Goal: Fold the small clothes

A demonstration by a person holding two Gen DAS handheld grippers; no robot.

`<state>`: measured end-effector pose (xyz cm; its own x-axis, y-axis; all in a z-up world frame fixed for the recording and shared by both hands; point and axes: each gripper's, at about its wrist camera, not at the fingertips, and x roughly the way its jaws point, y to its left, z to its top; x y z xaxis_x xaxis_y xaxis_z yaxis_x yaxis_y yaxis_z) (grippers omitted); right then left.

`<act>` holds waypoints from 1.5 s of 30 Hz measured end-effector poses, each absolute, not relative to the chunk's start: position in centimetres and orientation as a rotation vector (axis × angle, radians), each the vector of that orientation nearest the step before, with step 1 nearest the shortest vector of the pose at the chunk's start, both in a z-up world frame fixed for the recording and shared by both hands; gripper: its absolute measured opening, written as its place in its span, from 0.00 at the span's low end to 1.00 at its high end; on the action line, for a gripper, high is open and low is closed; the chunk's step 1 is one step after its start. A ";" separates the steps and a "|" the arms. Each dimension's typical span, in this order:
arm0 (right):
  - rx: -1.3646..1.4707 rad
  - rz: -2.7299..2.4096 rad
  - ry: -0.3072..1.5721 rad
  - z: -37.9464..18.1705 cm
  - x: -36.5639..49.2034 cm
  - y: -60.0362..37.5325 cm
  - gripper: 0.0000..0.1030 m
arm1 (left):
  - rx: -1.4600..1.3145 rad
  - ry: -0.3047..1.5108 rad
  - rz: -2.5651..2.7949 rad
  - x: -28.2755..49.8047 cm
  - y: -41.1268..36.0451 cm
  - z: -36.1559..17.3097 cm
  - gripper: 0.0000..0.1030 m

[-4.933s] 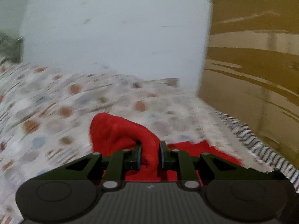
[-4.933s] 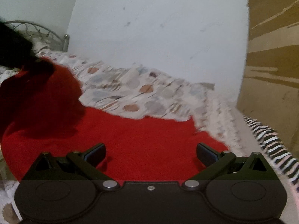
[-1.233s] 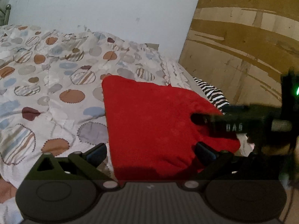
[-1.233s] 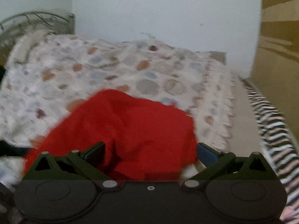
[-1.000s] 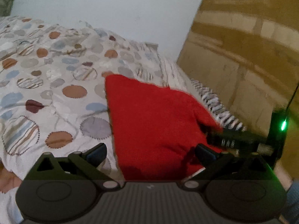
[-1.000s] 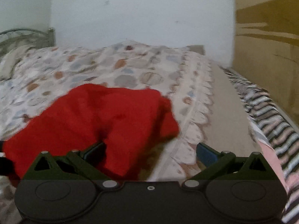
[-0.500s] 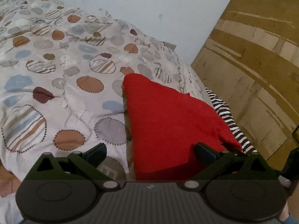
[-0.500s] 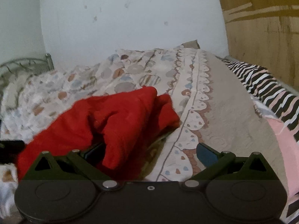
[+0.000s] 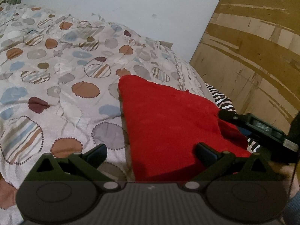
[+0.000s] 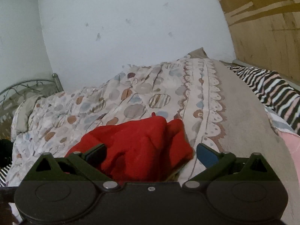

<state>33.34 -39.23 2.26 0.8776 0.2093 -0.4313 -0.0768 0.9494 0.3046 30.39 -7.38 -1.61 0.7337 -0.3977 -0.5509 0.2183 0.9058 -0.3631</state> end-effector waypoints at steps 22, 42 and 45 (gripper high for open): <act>-0.297 0.201 0.335 1.7 34.5 -32.6 0.22 | -0.324 0.676 -0.354 30.6 -7.3 -2.7 1.00; -0.094 0.132 0.452 0.1 38.4 -36.0 0.20 | -0.303 0.768 -0.376 32.8 -11.1 -3.9 1.00; -0.016 0.122 0.447 0.1 38.0 -37.1 0.41 | -0.298 0.762 -0.376 32.6 -10.9 -4.0 1.00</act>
